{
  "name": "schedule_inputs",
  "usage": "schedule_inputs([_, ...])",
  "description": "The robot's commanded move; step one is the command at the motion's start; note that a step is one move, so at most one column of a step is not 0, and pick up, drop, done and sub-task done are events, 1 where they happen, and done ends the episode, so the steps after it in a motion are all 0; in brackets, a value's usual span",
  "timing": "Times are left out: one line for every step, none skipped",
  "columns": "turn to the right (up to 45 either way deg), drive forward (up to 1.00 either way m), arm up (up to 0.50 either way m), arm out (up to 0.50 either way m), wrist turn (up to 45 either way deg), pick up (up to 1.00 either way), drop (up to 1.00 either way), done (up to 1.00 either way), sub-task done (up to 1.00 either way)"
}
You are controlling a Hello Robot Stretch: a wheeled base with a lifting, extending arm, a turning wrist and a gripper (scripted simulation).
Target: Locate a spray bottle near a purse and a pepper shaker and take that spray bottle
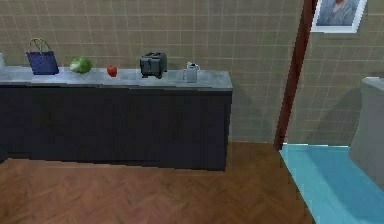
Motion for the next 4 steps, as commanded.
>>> schedule_inputs([0.0, 0.05, 0.00, 0.00, 0.0, 0.00, 0.00, 0.00, 0.00])
schedule_inputs([-45.0, 0.00, 0.00, 0.00, 0.0, 0.00, 0.00, 0.00, 0.00])
schedule_inputs([-36.0, 0.00, 0.00, 0.00, 0.0, 0.00, 0.00, 0.00, 0.00])
schedule_inputs([0.0, 0.30, 0.00, 0.00, 0.0, 0.00, 0.00, 0.00, 0.00])
